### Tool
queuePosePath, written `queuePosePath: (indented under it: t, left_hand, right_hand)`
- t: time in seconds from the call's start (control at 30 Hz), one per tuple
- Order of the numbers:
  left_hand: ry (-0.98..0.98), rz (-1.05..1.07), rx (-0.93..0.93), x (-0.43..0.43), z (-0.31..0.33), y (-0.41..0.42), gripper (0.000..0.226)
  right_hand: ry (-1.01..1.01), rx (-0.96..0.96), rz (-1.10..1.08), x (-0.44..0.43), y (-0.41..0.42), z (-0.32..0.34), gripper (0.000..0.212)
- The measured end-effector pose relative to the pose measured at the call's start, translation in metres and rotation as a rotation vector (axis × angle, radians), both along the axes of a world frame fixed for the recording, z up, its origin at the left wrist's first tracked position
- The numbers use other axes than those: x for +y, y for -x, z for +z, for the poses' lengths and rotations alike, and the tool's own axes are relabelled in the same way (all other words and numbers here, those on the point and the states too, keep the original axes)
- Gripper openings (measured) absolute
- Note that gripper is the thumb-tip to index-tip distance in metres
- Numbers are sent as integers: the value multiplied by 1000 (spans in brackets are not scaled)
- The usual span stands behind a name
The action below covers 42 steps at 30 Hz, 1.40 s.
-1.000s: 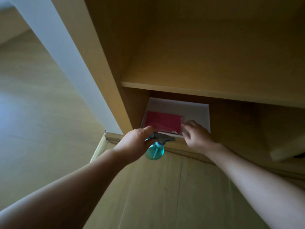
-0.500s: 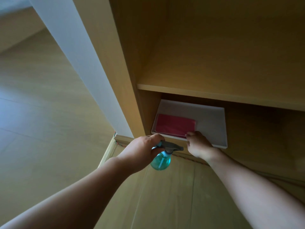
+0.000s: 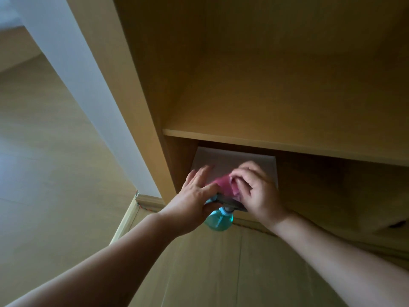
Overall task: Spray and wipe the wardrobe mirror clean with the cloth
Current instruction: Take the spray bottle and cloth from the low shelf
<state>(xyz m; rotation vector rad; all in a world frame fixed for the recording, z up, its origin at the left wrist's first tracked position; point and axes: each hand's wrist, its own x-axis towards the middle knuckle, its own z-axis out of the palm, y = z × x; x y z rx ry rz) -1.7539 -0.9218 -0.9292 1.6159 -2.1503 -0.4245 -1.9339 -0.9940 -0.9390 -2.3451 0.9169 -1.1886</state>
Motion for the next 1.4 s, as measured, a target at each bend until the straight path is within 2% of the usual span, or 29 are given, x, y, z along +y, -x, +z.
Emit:
queuePosePath:
  t: [0.1,0.23,0.33,0.47,0.7,0.93,1.4]
  left_hand:
    - [29,-54,45,-4,20,16,25]
    - [50,-142,261,-3,59,36,20]
    - [119,-157,331,-3,88,46,21]
    - [200,-187,385,-4,124,61,16]
    - [195,-153,379,-17,212,81,10]
    - [183,-69,400,-35,377,87,18]
    - [183,-158,454,-32,770,84,19]
  right_hand:
    - [91,-142,-10,15,9,41,17]
    - [78,-251,-72,20,25,85,17]
    - [68,-263,-104,15,37,110,15]
    - [-108,-251,-99,3,56,145,17]
    - [-211,-270,-25,-13,87,238,17]
    - [-236,-243,6,-14,89,389,11]
    - [-181,-204,-46,12,88,776,10]
